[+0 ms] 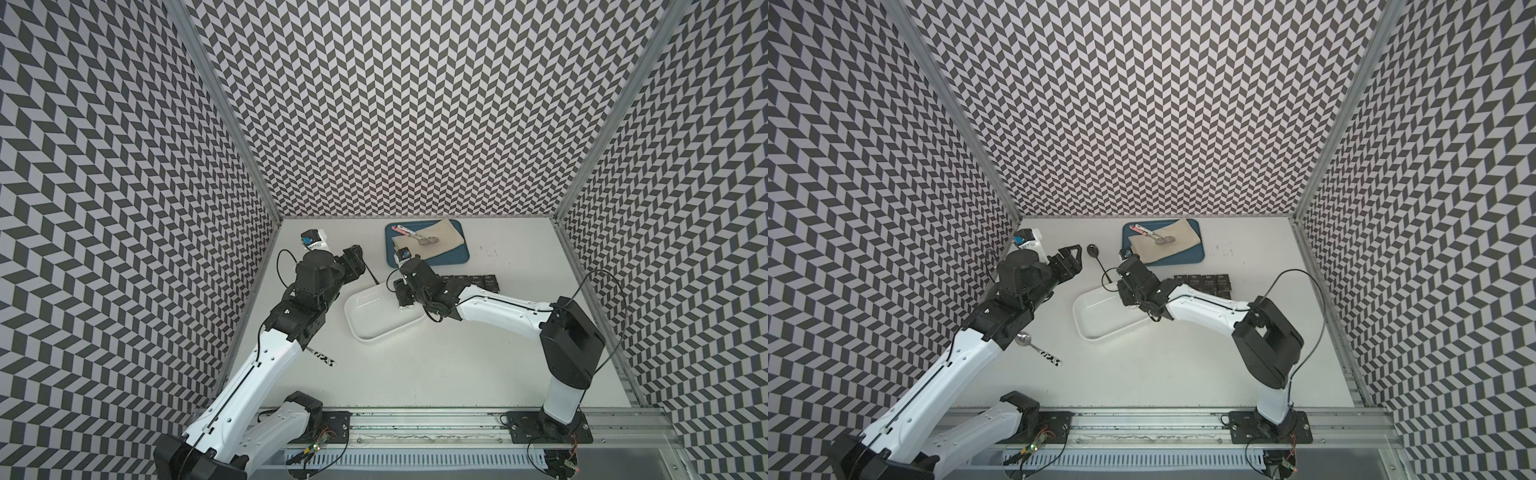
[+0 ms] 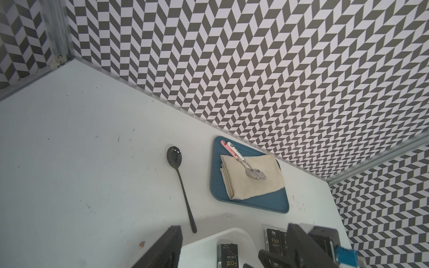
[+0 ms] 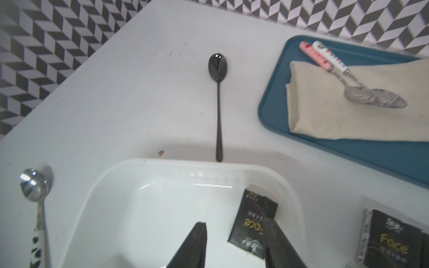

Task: Take the pocket tissues out of the storage box
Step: Adjust the storage box at the center of the board, then pick up the pocket tissues from the storage box.

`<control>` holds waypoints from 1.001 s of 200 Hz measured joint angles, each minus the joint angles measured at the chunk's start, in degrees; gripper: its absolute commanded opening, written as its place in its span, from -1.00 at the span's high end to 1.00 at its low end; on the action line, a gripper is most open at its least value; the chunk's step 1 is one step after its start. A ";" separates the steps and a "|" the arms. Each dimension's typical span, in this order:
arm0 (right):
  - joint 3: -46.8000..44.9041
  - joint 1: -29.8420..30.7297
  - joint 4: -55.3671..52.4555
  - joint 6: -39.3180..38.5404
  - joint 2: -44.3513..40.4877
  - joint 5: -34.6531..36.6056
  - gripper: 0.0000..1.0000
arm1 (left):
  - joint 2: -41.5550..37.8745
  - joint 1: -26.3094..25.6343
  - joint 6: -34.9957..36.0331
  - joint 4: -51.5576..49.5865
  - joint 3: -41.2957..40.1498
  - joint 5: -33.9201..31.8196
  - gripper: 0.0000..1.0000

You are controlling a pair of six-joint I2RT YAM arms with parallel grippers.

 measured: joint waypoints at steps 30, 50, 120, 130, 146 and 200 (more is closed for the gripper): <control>0.39 1.16 -0.44 2.64 4.79 0.24 0.11 | -0.02 1.27 -0.59 -1.40 0.02 -0.98 -0.52; 2.19 1.68 -3.02 4.09 8.90 1.75 0.11 | -0.13 2.54 -0.81 -1.86 0.02 -1.11 -0.52; 9.05 3.91 -7.96 6.27 16.59 8.28 0.37 | -1.09 3.45 -0.98 -2.08 0.02 -0.57 -0.52; 9.81 3.91 -8.28 6.40 17.33 9.20 0.52 | -1.27 3.45 -0.98 -2.08 0.02 -0.48 -0.52; 10.32 3.91 -8.50 6.27 17.77 10.12 0.74 | -1.60 3.45 -0.98 -2.08 0.04 -0.46 -0.52; 9.68 3.91 -7.58 6.12 17.18 10.23 0.97 | -2.27 3.56 -0.96 -2.10 0.07 -0.20 -0.52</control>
